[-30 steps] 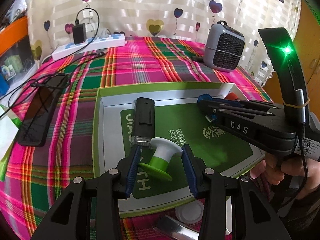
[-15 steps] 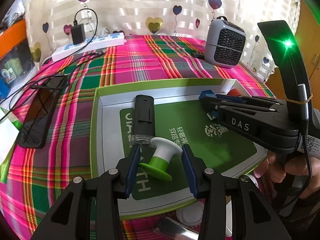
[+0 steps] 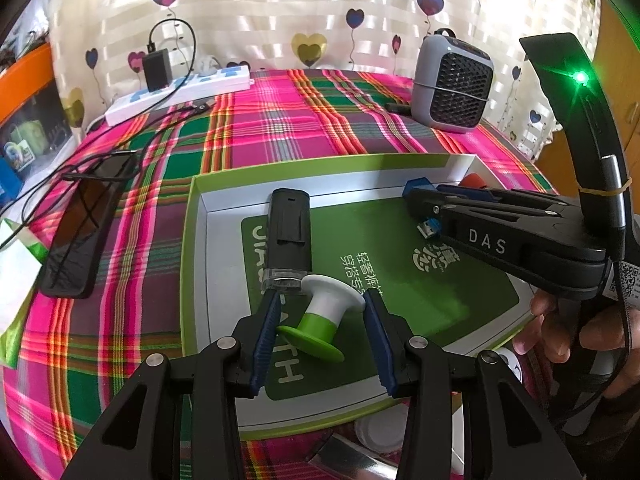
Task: Organize rigid objects
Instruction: 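Carry the suction-cup gadget and blue USB stick over the white box with both tools, then open the right tool to set the USB stick in the box while the left tool holds the gadget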
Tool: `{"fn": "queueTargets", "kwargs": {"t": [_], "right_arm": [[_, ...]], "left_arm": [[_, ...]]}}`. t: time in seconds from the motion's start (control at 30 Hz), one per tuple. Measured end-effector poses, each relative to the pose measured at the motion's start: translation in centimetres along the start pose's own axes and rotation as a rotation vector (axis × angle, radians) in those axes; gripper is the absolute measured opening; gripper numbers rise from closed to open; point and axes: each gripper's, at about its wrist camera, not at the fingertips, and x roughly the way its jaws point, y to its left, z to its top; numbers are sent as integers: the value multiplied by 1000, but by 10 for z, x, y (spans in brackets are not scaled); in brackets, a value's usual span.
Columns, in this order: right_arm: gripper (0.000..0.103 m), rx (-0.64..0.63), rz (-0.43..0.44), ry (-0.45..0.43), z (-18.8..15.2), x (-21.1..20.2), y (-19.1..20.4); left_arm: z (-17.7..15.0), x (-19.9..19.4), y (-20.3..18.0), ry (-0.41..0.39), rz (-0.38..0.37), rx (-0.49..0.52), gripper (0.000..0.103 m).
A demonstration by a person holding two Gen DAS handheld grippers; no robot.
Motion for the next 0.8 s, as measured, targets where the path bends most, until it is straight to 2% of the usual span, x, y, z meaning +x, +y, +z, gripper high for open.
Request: {"fn": "queueTargets", "kwargs": {"t": [0.1,0.27,0.43,0.8], "right_arm": [[36,2,8,-3,-1,-1,1],[38,1,13,-5,-1,-1,2],[47,6,18,-21,-1,-4,0],[48,7,26,-53,-7,-17,5]], "left_arm": [[0,0,0,0,2,0,42],[0,0,-1,0,2,0,42],[0,-1,2,-1,4,-8,42],[-5,-12,-3,-18,6,-8,43]]}}
